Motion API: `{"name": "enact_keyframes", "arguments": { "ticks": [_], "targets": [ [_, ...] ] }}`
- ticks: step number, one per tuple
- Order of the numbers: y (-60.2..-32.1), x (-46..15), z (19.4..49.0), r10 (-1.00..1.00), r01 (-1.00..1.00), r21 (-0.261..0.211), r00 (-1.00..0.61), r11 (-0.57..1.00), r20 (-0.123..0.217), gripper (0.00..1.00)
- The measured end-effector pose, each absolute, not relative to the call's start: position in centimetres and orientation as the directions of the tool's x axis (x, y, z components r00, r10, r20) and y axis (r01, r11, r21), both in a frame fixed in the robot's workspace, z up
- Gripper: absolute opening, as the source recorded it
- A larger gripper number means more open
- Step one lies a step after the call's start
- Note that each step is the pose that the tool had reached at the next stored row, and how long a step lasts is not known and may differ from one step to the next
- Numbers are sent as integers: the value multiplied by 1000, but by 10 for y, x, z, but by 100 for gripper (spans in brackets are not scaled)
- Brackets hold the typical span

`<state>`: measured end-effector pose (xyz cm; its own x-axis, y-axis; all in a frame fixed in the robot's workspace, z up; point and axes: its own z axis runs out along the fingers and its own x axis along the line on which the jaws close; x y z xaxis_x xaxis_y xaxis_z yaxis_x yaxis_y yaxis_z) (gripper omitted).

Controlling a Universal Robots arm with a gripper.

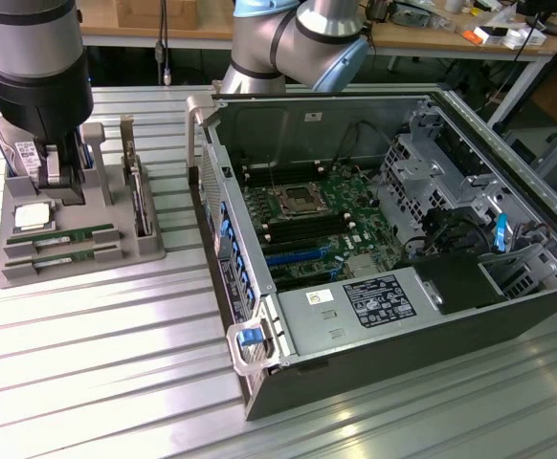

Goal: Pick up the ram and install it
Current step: 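Pick up the ram and move it above insertion slot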

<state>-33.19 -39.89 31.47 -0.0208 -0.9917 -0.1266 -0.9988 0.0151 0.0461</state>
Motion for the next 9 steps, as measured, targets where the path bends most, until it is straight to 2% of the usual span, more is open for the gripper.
{"name": "enact_keyframes", "arguments": {
  "ticks": [9],
  "targets": [
    [-399, -332, 308, -991, -999, 46, -21, 15, -136, 36]
  ]
}}
